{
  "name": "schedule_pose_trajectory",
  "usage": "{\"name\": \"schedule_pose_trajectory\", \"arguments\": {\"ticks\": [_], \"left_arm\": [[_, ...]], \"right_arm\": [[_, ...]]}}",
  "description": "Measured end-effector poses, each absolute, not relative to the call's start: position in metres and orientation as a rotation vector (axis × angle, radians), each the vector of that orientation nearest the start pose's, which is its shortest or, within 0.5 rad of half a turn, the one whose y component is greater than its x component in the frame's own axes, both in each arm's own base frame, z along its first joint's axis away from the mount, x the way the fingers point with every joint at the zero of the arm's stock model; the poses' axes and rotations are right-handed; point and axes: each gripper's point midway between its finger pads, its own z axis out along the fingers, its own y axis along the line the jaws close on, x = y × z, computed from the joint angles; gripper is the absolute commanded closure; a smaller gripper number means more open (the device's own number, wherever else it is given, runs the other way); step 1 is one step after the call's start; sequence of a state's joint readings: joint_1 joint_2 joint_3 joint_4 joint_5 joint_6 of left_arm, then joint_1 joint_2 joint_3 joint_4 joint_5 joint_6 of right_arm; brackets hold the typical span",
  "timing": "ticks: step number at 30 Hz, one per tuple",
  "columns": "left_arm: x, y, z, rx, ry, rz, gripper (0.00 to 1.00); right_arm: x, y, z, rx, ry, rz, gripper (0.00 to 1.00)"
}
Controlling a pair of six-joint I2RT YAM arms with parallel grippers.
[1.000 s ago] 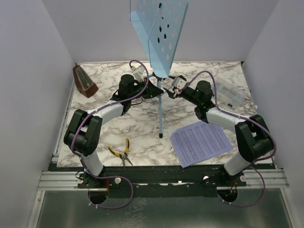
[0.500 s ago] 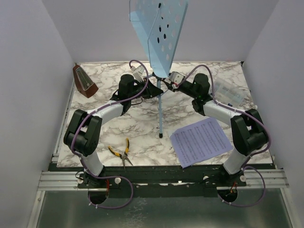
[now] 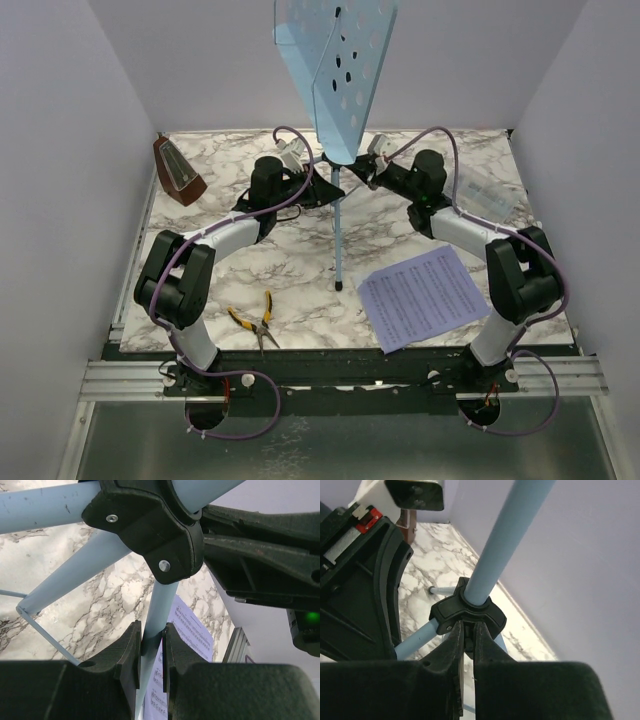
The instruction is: Set up the instrument practice props
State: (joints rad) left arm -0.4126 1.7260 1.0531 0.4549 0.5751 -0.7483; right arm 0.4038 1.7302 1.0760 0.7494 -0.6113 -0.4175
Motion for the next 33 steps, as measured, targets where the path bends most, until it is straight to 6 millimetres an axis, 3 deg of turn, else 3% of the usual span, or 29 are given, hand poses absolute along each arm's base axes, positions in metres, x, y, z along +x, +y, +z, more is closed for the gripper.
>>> {"name": "schedule_pose_trajectory", "arguments": {"ticks": [6, 19, 25, 33], "left_arm": [[0.392, -0.308, 0.194, 0.139, 1.960, -1.322, 1.00], [0.389, -0.311, 0.195, 0.141, 1.965, -1.338, 1.00], [0.389, -0.311, 0.195, 0.141, 1.965, -1.338, 1.00], [0.385, -0.313, 0.196, 0.153, 1.968, -1.355, 1.00]], "right_arm": [[0.446, 0.274, 0.255, -0.787, 1.293, 0.731, 1.00], [0.455, 0.265, 0.235, 0.079, 1.787, 1.590, 0.99], [0.453, 0.265, 0.231, 0.330, 1.788, 1.829, 0.99], [0.446, 0.262, 0.229, 0.513, 1.736, 2.011, 0.95]]}}
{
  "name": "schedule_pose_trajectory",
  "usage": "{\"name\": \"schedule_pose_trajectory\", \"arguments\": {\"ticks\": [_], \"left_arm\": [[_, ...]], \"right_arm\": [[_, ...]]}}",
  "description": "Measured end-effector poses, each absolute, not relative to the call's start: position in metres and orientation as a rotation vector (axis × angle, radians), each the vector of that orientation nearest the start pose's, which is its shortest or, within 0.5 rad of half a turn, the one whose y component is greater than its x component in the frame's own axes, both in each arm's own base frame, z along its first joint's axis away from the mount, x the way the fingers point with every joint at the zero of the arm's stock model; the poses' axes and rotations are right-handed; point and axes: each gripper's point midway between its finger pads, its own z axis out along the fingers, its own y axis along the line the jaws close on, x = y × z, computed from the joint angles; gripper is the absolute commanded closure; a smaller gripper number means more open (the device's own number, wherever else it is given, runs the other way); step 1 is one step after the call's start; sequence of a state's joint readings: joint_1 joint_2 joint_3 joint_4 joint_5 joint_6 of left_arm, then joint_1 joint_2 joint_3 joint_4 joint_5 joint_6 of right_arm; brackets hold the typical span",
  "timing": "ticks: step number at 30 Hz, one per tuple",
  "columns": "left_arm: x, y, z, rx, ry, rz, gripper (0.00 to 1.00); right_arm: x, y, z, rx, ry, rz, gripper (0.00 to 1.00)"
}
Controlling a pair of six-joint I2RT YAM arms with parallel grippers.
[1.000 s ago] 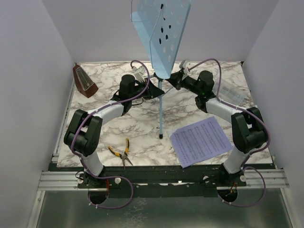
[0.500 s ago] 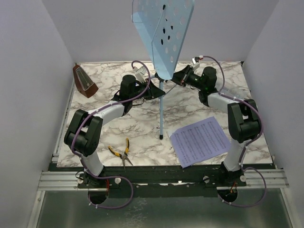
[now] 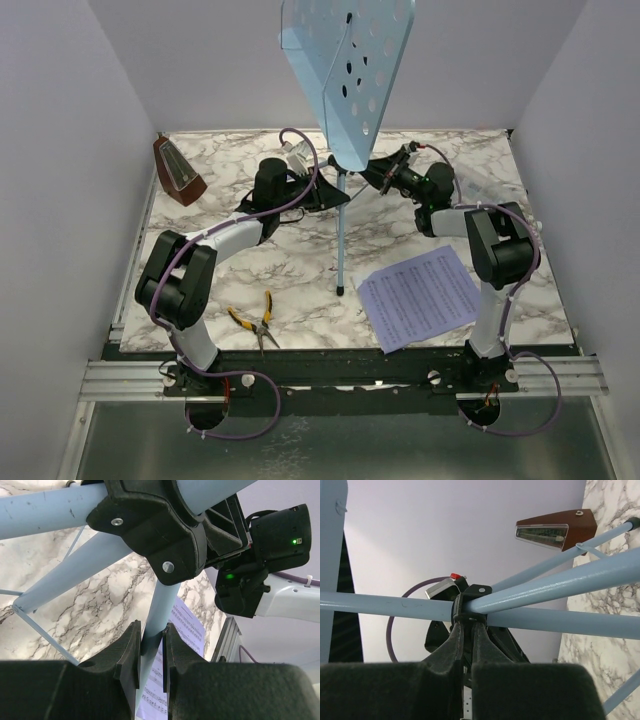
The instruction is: Set up the instrument practice props
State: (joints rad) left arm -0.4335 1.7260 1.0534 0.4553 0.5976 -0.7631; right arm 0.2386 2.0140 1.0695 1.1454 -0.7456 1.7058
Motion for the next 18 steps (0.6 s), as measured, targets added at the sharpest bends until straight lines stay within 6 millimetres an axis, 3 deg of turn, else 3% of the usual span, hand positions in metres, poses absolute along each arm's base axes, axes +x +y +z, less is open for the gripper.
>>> {"name": "schedule_pose_trajectory", "arguments": {"ticks": [6, 8, 10, 12, 14, 16, 18], "left_arm": [[0.382, -0.316, 0.196, 0.167, 1.969, -1.367, 1.00], [0.382, -0.316, 0.196, 0.168, 1.969, -1.366, 1.00], [0.383, -0.314, 0.196, 0.162, 1.968, -1.362, 1.00], [0.384, -0.312, 0.196, 0.155, 1.969, -1.362, 1.00], [0.385, -0.312, 0.197, 0.152, 1.969, -1.363, 1.00], [0.385, -0.311, 0.197, 0.153, 1.969, -1.363, 1.00], [0.385, -0.312, 0.197, 0.153, 1.969, -1.363, 1.00]], "right_arm": [[0.441, 0.258, 0.228, 0.547, 1.708, 2.039, 0.80], [0.441, 0.250, 0.223, 0.559, 1.704, 2.019, 0.70], [0.444, 0.235, 0.204, 0.611, 1.740, 1.957, 0.59], [0.446, 0.216, 0.164, 0.713, 1.826, 1.852, 0.51], [0.447, 0.202, 0.140, 0.757, 1.882, 1.764, 0.43], [0.445, 0.196, 0.127, 0.720, 1.938, 1.672, 0.40], [0.441, 0.195, 0.126, 0.598, 1.986, 1.567, 0.39]]}}
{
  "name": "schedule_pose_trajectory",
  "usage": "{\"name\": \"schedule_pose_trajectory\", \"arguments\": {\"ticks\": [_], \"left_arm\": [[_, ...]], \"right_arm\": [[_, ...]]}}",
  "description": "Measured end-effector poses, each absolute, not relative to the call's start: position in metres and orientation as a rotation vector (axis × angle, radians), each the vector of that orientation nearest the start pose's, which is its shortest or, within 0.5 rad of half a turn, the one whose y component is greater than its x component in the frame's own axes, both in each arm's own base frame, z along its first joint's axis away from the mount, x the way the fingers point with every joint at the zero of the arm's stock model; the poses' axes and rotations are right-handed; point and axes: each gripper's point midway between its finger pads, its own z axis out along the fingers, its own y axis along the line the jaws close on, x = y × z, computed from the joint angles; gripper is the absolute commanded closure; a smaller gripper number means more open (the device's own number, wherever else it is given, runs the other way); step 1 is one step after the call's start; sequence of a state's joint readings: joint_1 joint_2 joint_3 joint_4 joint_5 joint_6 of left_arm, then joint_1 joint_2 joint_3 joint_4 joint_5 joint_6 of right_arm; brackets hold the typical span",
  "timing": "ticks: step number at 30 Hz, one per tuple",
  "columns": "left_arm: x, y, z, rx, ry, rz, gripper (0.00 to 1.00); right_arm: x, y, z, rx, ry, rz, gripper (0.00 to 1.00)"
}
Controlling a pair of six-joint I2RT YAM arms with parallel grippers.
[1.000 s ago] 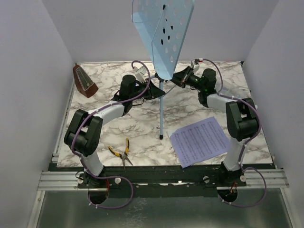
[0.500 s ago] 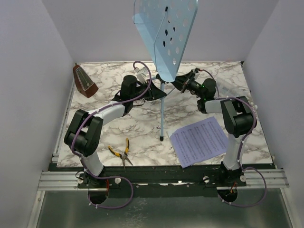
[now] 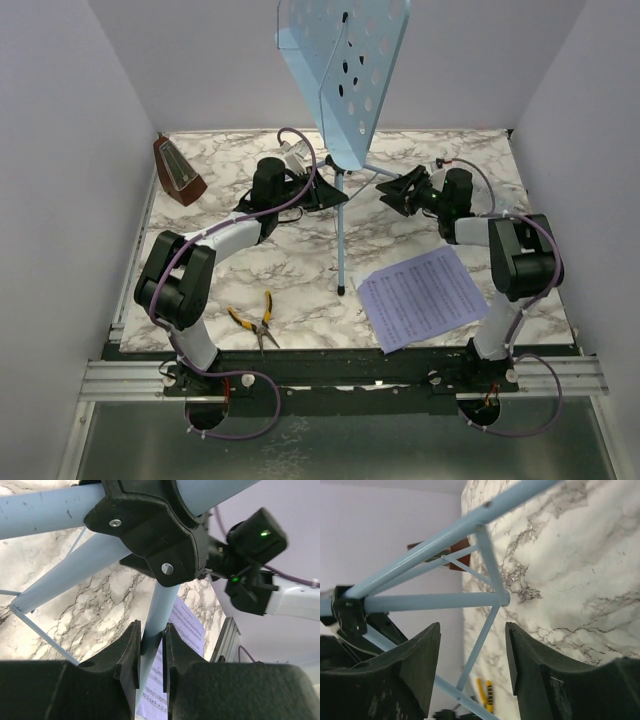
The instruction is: Set up the instrument practice props
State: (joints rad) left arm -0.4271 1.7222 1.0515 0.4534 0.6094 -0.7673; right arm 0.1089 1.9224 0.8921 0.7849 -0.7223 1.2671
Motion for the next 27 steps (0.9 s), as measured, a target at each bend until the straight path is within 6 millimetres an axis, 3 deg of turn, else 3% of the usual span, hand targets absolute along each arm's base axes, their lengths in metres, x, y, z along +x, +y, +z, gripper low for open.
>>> {"name": "schedule_pose_trajectory", "arguments": {"ticks": [8, 12, 13, 17, 22, 27], "left_arm": [[0.385, -0.312, 0.197, 0.151, 1.970, -1.365, 1.00], [0.385, -0.312, 0.197, 0.150, 1.970, -1.366, 1.00], [0.385, -0.312, 0.197, 0.150, 1.970, -1.365, 1.00], [0.385, -0.312, 0.197, 0.150, 1.969, -1.366, 1.00], [0.385, -0.312, 0.197, 0.150, 1.970, -1.365, 1.00], [0.385, -0.312, 0.197, 0.150, 1.969, -1.366, 1.00]], "right_arm": [[0.432, 0.186, 0.198, -0.117, 1.801, 1.054, 0.37], [0.425, 0.196, 0.230, -0.453, 1.618, 0.793, 0.33], [0.416, 0.213, 0.237, -0.559, 1.563, 0.751, 0.33], [0.407, 0.238, 0.246, -0.820, 1.390, 0.556, 0.32], [0.411, 0.234, 0.246, -0.972, 1.208, 0.350, 0.38], [0.421, 0.242, 0.253, -1.078, 1.065, 0.269, 0.43]]}}
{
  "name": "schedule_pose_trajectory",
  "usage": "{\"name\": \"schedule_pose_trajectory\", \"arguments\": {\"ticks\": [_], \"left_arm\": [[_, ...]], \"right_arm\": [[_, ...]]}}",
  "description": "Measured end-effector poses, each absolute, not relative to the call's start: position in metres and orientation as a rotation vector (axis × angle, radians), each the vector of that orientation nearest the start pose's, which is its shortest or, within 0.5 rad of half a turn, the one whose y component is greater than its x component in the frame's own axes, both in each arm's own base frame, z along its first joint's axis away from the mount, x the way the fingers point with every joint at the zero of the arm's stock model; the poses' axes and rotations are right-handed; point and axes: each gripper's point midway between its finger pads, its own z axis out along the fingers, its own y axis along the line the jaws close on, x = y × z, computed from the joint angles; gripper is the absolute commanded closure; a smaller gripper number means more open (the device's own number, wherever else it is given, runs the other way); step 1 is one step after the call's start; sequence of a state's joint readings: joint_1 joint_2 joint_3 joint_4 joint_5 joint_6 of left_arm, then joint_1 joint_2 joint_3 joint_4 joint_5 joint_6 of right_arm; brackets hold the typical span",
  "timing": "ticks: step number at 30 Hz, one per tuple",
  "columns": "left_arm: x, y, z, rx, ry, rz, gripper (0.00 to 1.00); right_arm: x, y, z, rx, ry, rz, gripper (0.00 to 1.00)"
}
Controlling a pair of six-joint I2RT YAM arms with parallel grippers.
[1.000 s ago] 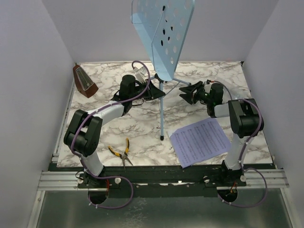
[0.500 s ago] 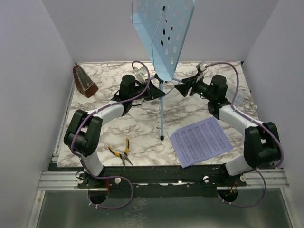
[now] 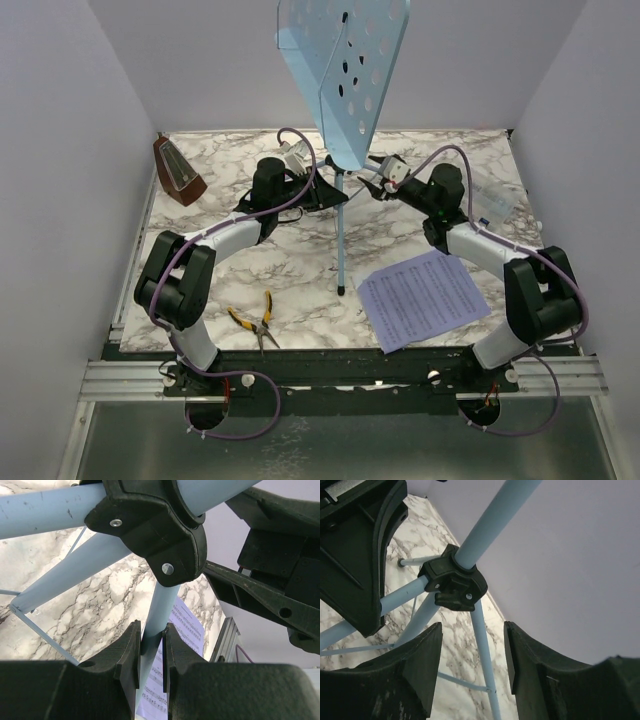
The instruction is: Set up the instrument practice props
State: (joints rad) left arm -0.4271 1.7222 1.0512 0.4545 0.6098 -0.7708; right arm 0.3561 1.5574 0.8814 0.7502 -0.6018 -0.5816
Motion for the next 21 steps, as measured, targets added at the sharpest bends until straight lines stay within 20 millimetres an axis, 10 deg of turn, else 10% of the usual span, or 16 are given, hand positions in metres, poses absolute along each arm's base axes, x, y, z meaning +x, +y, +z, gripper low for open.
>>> {"name": "schedule_pose_trajectory", "arguments": {"ticks": [21], "left_arm": [[0.384, -0.311, 0.197, 0.147, 1.970, -1.367, 1.00]], "right_arm": [[0.429, 0.267, 0.245, -1.179, 0.929, 0.319, 0.48]]}}
